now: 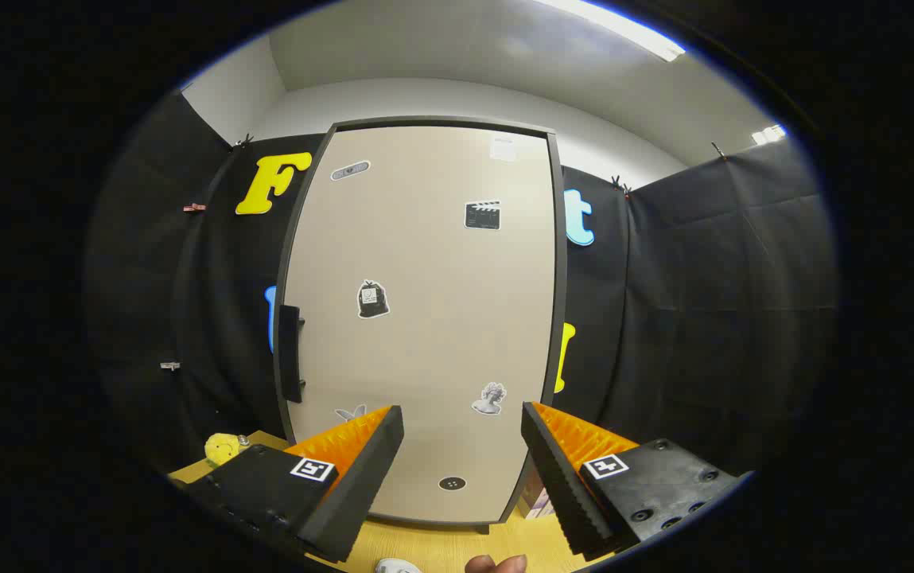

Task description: Open the shoe cabinet door, grab the shoes and put them into the shoe cabinet, then close the shoe cabinet door.

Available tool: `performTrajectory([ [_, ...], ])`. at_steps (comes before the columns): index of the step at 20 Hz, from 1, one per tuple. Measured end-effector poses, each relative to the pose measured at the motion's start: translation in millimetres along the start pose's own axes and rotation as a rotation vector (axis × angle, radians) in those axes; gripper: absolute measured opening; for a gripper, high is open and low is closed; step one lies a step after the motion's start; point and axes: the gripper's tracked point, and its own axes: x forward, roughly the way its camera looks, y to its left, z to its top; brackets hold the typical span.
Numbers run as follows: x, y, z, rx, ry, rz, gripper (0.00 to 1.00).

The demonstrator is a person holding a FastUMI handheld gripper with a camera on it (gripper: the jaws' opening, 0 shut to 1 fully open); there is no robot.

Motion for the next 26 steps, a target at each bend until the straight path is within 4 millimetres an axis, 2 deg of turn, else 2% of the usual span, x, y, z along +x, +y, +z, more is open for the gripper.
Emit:
performTrajectory([
  [20,-5,21,4,0.041,0.012,-0.010,0.97],
  [23,-3,32,5,0.062,0.015,0.003,0.98],
  [26,5,60,7,0.090,0.019,0.049,0.97],
])
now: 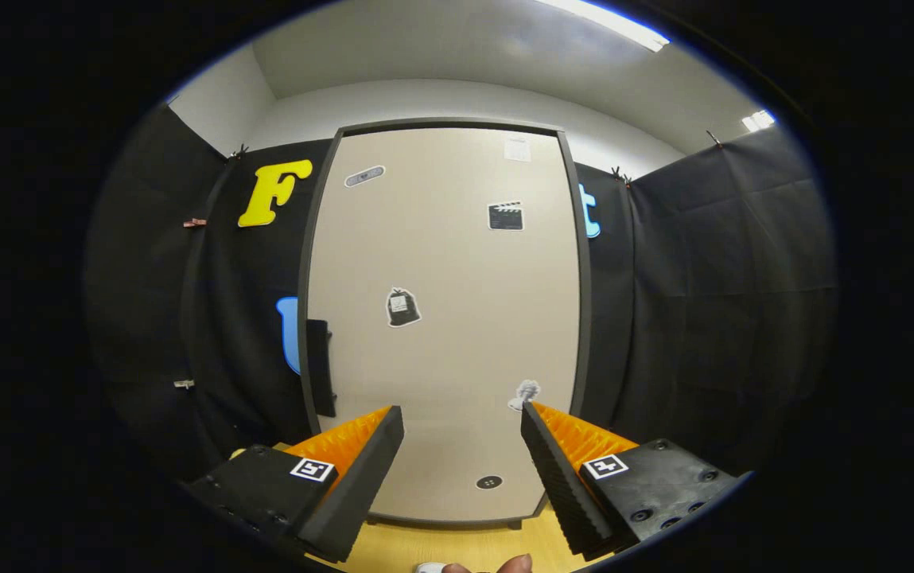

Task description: Open the shoe cabinet door, grab the shoes and put them into the shoe cabinet, then close the shoe cabinet door.

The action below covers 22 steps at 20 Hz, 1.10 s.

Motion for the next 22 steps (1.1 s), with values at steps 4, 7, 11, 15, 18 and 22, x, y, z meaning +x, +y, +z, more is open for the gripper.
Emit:
performTrajectory([
  [4,19,53,2,0.037,0.013,0.073,0.98],
  [7,37,91,5,0.058,0.009,0.109,0.97],
  [11,67,138,-1,0.042,0.021,0.145,0.98],
  [15,98,154,-19,0.025,0.043,0.121,0.95],
  [18,119,155,-31,0.043,0.072,0.097,0.91],
  [22,141,151,-42,0.117,0.118,0.075,0.68],
])
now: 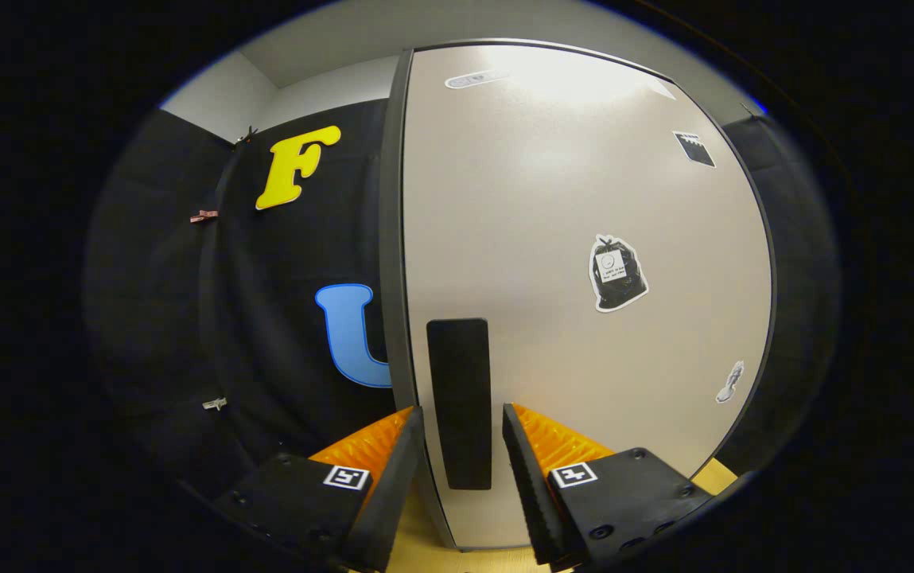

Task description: Open the shoe cabinet door, grab the shoes and put them into the shoe cabinet, then close the shoe cabinet door.

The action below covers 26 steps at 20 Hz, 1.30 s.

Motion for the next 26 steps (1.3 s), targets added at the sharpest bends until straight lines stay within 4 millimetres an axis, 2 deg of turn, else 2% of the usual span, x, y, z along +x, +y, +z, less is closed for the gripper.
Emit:
performTrajectory([
  [1,4,-2,-1,0.020,0.008,-0.001,0.59],
  [3,2,2,1,0.026,0.004,0.001,0.50],
  [4,4,2,-2,0.001,0.005,-0.009,0.50],
  [5,-6,4,5,-0.036,-0.004,-0.019,0.46],
  [6,3,1,0,-0.064,-0.003,-0.017,0.38],
  [8,1,0,0,-0.081,-0.007,-0.028,0.37],
  [10,3,0,0,-0.066,-0.007,-0.032,0.26],
  [14,1,0,-1,-0.053,0.002,-0.038,0.25],
  [15,-2,0,-2,-0.059,0.008,-0.034,0.19],
  [16,-5,0,-1,-0.068,0.003,-0.029,0.19],
  [18,-18,2,3,-0.077,-0.014,-0.020,0.19],
  [21,-48,5,7,-0.065,-0.024,0.014,0.19],
  [26,-110,-14,10,-0.051,-0.034,0.100,0.19],
])
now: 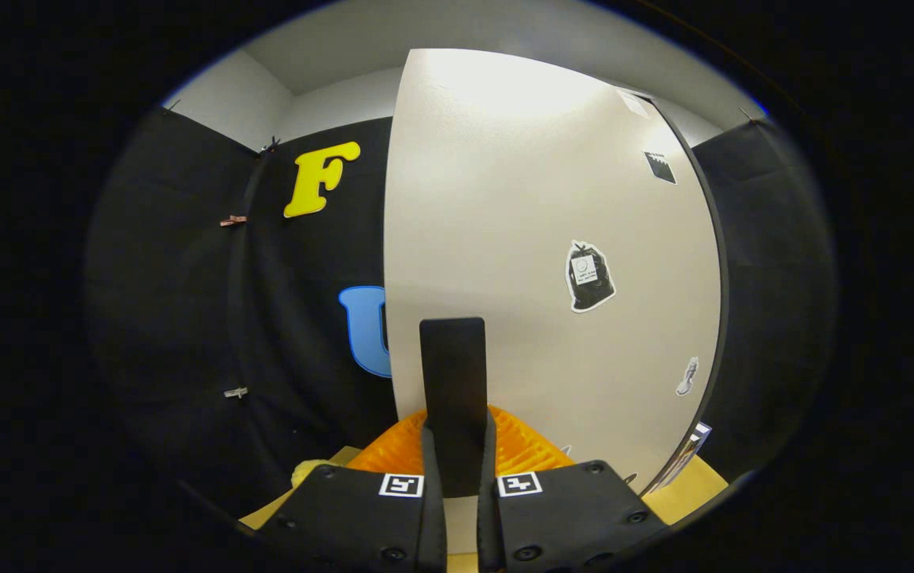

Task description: Open the shoe cabinet door, grab the shoes and put them into the shoe cabinet, then close the shoe cabinet door.

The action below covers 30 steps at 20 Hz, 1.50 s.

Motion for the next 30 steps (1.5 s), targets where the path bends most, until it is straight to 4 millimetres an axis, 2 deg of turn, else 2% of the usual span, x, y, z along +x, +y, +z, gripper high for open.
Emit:
performTrajectory([
  [4,-32,-4,5,-0.017,0.008,0.073,0.19],
  [13,-99,-49,7,-0.021,0.044,0.105,0.18],
  [17,-125,-75,10,-0.012,0.055,0.087,0.18],
  [24,-159,-125,14,-0.018,0.054,0.049,0.18],
  [30,-177,-188,23,-0.027,0.040,-0.039,0.17],
])
